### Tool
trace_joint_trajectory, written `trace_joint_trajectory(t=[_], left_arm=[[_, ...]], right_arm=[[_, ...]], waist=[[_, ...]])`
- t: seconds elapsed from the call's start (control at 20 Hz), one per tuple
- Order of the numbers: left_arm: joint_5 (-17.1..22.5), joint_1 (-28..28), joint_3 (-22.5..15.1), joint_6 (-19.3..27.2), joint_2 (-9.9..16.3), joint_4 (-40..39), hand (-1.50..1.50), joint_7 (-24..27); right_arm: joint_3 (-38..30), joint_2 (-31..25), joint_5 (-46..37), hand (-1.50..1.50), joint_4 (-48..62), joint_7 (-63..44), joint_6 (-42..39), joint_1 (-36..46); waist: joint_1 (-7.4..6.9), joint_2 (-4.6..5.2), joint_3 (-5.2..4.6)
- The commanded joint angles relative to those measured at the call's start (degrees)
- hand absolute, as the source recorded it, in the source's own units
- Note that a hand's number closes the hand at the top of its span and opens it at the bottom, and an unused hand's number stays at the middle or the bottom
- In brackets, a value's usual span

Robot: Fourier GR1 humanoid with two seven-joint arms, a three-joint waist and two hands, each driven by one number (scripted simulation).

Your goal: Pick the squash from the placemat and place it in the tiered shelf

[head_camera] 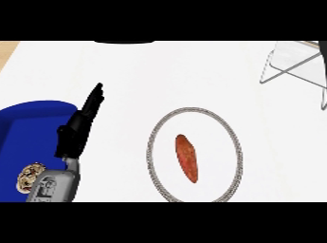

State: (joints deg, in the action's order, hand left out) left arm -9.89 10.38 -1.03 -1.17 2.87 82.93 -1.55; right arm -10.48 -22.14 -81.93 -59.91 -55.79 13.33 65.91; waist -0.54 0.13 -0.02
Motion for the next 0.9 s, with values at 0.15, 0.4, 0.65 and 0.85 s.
trace_joint_trajectory(t=[0.15, 0.4, 0.65, 0.85], left_arm=[[0.0, -1.0, -1.0, -0.5, -0.8, -0.8, 0.00, 2.5], [0.3, 0.8, -0.3, -0.6, 0.0, 2.0, 0.00, -1.2], [1.8, -0.2, 1.9, -2.6, 2.1, -0.9, 0.00, 2.3], [0.2, -2.0, -1.4, -1.4, -0.4, 1.9, 0.00, 0.5]], right_arm=[[-1.4, -3.6, -1.9, 1.50, 12.9, 3.5, 6.5, 2.2], [-0.9, -6.9, -2.2, 1.50, 19.9, 12.5, 13.5, 0.3], [-4.1, -8.4, -2.7, 1.50, 27.8, 10.4, 20.4, 3.9], [-10.9, -8.1, 9.2, 1.50, 24.2, 19.2, 32.1, 1.0]], waist=[[-0.71, 0.29, -0.01], [-1.38, 0.49, 0.04], [-1.35, 0.54, 0.01], [-1.73, 0.64, 0.16]])
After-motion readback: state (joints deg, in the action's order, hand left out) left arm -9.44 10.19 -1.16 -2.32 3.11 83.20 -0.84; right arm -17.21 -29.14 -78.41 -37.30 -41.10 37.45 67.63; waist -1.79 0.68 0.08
